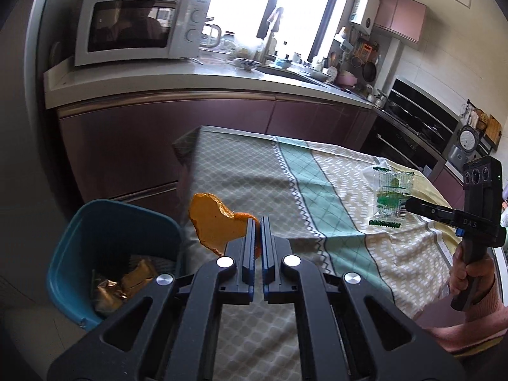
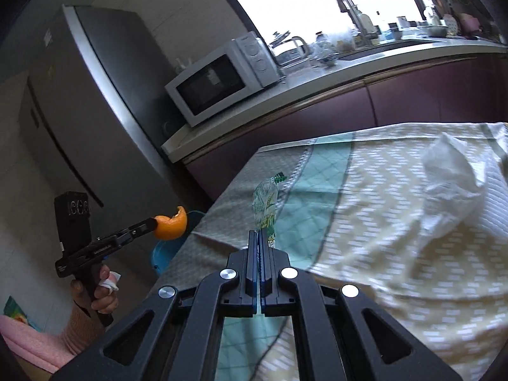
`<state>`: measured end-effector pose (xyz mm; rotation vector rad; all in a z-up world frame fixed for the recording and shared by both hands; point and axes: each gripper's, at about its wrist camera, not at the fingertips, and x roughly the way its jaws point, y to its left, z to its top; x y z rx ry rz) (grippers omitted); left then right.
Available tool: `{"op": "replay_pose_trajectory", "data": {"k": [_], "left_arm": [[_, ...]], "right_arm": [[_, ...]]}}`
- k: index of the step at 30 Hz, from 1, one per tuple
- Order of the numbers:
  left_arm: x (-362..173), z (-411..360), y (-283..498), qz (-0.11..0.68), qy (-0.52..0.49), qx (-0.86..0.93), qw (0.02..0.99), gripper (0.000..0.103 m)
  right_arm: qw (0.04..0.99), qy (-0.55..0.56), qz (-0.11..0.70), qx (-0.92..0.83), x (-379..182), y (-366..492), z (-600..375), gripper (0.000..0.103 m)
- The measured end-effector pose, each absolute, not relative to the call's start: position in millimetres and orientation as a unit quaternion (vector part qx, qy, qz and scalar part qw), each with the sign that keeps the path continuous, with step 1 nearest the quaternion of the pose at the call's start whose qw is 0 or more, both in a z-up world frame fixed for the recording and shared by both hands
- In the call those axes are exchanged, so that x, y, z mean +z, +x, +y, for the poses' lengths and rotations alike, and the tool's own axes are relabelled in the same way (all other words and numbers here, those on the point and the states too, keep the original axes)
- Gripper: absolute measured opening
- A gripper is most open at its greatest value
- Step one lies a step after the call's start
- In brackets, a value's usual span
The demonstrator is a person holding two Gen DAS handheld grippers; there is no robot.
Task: Collect trash
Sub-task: 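Carry peel and clear wrapper to the teal bin and release both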
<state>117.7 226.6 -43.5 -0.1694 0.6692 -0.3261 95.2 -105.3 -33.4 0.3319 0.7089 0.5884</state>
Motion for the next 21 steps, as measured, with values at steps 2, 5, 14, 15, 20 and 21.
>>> {"op": "replay_pose_trajectory", "data": {"k": [2, 5, 14, 15, 20, 21], "left_arm": [[-45.5, 247.0, 116.3, 0.327, -0.087, -0.134, 0.931, 0.004], [-52.5, 276.1, 118.0, 0.332, -0.092, -0.097, 0.934, 0.004], [-95.2, 335.7, 141.6, 0.375, -0.117, -0.028, 0.919, 0.004], [-100.3, 337.4, 145.6, 0.380, -0.118, -0.024, 0.917, 0.004], [-121.3, 348.2, 168.2, 0.402, -0.128, -0.015, 0.907, 0.004], [-125.3, 350.0, 174.1, 0.406, -0.130, -0.015, 0.905, 0.004]], "right_arm": [[0.868, 0.147, 0.345, 0.324, -28.6, 105.7, -73.7, 0.000], [0.846, 0.120, 0.357, 0.377, -26.7, 125.6, -21.8, 0.000], [0.778, 0.064, 0.428, 0.455, -58.4, 176.7, 117.8, 0.000], [0.773, 0.060, 0.437, 0.456, -64.6, 182.1, 129.2, 0.000], [0.757, 0.051, 0.479, 0.441, -92.4, 204.6, 167.8, 0.003], [0.755, 0.052, 0.485, 0.438, -97.3, 207.3, 172.0, 0.004]]}}
